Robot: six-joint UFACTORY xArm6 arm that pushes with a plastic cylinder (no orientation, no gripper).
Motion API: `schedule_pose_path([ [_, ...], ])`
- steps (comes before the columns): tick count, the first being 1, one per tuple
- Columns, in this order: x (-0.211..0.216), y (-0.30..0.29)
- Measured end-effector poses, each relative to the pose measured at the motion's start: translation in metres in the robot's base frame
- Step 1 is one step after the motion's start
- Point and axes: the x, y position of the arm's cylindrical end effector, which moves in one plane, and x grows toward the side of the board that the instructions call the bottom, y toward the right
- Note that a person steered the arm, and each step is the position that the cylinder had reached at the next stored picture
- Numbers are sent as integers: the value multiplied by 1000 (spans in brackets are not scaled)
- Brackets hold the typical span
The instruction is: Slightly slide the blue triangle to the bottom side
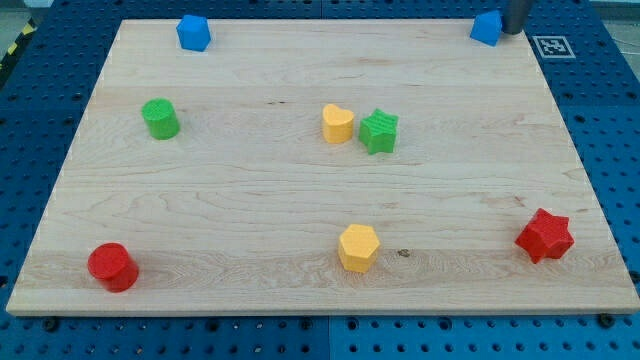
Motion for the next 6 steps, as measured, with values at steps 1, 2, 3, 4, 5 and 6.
schedule_pose_path([
  [1,-23,-1],
  [2,-22,-15],
  [3,-22,-23],
  [4,-22,-30],
  [5,-22,-44],
  [6,-22,-45],
])
